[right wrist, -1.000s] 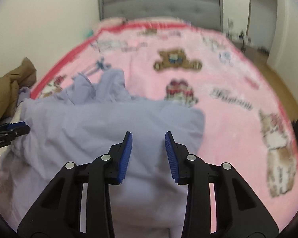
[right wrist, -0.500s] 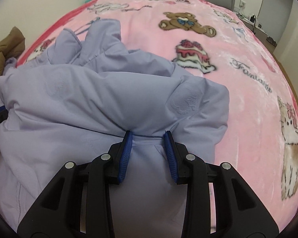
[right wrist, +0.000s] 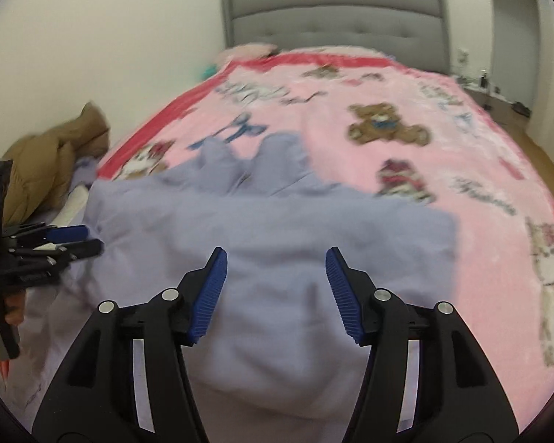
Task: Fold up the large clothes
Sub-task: 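Release the sleeves and smooth the folded jacket with both grippers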
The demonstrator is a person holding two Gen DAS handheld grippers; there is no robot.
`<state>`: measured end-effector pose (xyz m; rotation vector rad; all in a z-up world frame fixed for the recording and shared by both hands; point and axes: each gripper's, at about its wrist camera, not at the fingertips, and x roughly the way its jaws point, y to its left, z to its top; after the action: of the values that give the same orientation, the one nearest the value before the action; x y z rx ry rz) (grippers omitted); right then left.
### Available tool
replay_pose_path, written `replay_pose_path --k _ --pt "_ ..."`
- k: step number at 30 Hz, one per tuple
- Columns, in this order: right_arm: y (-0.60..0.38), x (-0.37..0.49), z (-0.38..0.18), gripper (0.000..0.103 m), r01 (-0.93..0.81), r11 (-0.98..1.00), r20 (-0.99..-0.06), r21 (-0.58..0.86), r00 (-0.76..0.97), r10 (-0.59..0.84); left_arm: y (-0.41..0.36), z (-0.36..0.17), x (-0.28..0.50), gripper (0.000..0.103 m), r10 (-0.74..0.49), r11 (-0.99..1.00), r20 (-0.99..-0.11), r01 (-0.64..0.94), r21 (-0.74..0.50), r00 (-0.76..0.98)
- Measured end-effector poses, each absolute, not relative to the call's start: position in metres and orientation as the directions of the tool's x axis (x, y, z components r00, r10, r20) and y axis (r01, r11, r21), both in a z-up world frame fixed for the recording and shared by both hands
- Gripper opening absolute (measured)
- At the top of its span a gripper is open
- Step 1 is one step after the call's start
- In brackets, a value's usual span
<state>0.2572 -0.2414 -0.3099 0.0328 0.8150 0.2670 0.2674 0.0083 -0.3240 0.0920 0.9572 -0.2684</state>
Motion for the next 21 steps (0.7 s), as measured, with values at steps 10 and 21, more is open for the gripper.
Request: replay_pose_path --k 10,21 --pt "-0.204 0.274 -0.362 0.055 -0.231 0.972 -0.806 -0.04 0.583 0.106 0.008 -0.354 0.261 0.054 -0.158 0.967 -0.834 0.255 -0.021 0.528" --pt "-0.251 0.218 -0.316 0.067 -0.068 0.997 -0.697 0.038 0.713 0.075 0.022 -0.333 0.218 0.054 -0.101 0.981 -0.79 0.194 0.023 0.605"
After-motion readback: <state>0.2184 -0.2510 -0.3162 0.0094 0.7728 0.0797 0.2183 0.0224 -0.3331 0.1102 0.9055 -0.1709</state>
